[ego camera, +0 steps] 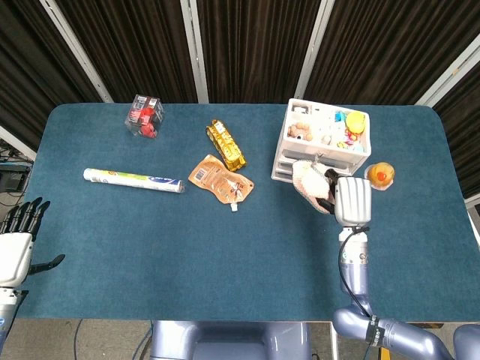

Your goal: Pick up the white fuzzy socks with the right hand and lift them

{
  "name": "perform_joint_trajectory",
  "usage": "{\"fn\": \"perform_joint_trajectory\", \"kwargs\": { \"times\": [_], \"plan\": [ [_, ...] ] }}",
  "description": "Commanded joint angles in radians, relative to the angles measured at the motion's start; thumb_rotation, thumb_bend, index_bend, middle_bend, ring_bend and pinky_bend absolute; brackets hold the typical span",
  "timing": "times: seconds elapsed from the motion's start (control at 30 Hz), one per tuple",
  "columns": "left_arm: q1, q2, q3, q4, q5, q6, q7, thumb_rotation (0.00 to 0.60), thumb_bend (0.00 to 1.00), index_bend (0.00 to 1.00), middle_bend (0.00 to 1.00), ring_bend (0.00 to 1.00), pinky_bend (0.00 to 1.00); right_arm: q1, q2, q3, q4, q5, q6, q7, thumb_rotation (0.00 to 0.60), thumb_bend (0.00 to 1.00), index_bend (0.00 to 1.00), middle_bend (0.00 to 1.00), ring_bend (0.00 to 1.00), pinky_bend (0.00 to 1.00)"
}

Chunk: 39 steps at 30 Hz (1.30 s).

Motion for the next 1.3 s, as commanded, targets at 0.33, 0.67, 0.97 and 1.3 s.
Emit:
{"fn": "perform_joint_trajectory", "kwargs": {
  "times": [0.33,0.67,0.97,1.3],
  "plan": [
    [0.001,0.0,0.001,-0.001,0.0,0.001,-0.002,0.6,0.02,0.0,0.0,0.0,0.0,-0.004,-0.006,-0.009,0.018,0.003,0.0,0.01,0.6,0.36,0.62,0.99,0.95,0.9],
    [0.001,0.001,0.001,-0.002,0.0,0.0,-0.002,0.6,0.02,0.0,0.0,0.0,0.0,0.002,0.002,0.006,0.003,-0.003,0.011,0.011,0.6,0.35,0.62,0.99,0.95,0.9],
    [0.0,0.001,0.003,-0.004,0.0,-0.002,0.0,0.6,0.02,0.0,0.0,0.0,0.0,-0.011,0.011,-0.006,-0.005,0.007,0.012,0.005,0.6,0.35,0.62,0.99,0.95,0.9],
    [-0.001,0.0,0.005,-0.006,-0.002,-0.008,0.0,0.6,0.02,0.0,0.0,0.0,0.0,-0.026,0.013,-0.018,0.014,0.015,0.01,0.025,0.6,0.35,0.62,0.99,0.95,0.9]
  ]
}}
